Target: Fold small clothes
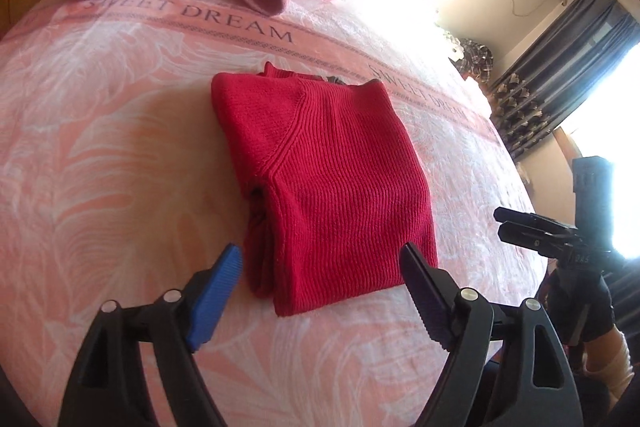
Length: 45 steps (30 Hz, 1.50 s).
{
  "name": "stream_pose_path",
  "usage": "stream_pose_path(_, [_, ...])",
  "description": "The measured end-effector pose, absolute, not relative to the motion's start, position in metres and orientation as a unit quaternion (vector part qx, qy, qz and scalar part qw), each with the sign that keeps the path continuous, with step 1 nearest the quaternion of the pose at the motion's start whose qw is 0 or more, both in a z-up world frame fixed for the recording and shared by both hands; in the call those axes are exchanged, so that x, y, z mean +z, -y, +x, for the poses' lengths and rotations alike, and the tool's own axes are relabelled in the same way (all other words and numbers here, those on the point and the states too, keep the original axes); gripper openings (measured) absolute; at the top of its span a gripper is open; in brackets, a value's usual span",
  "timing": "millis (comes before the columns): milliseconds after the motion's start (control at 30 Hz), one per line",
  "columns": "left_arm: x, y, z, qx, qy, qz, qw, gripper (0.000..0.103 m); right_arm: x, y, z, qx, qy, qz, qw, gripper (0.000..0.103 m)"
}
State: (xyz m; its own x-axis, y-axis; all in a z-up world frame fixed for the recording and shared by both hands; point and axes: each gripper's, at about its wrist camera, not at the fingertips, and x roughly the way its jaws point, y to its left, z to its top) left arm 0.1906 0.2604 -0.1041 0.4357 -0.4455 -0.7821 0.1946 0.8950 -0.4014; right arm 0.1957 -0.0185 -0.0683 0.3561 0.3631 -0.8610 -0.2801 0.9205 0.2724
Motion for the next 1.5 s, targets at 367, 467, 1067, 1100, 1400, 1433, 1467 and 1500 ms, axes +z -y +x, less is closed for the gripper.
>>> stream_pose_path(367, [-0.033,-0.246,0.143,-0.117,-0.463,-0.077,0.875,0.082,-0.031,-0.003,0.145,0.121,-0.532,0.005,0.838,0.090])
stream_pose_path(467, [-0.021,-0.247,0.122,-0.102,-0.463,-0.080,0.877,0.089,-0.009,-0.011,0.121,0.113,-0.507,-0.002,0.854,0.094])
stream_pose_path(1067, [-0.025,-0.262,0.061,-0.046,-0.436,-0.067,0.896,0.090,-0.016,-0.022,0.055,0.099,-0.486,0.037,0.867,0.098])
stream_pose_path(1100, [-0.025,-0.261,0.061,-0.043,-0.434,-0.064,0.897,0.090,-0.016,-0.022,0.054,0.098,-0.484,0.033,0.869,0.098])
stream_pose_path(1400, [-0.025,-0.252,0.057,-0.012,-0.409,-0.020,0.912,0.090,-0.026,-0.022,0.052,0.090,-0.496,0.013,0.863,0.098])
stream_pose_path(1433, [-0.026,-0.251,0.056,-0.009,-0.410,-0.016,0.912,0.090,-0.027,-0.022,0.052,0.087,-0.498,0.011,0.863,0.098])
stream_pose_path(1467, [-0.027,-0.250,0.055,-0.005,-0.411,-0.012,0.912,0.090,-0.028,-0.023,0.052,0.084,-0.499,0.007,0.863,0.098])
stream_pose_path(1500, [-0.028,-0.248,0.055,0.000,-0.412,-0.004,0.911,0.090,-0.030,-0.024,0.053,0.077,-0.500,0.000,0.863,0.098])
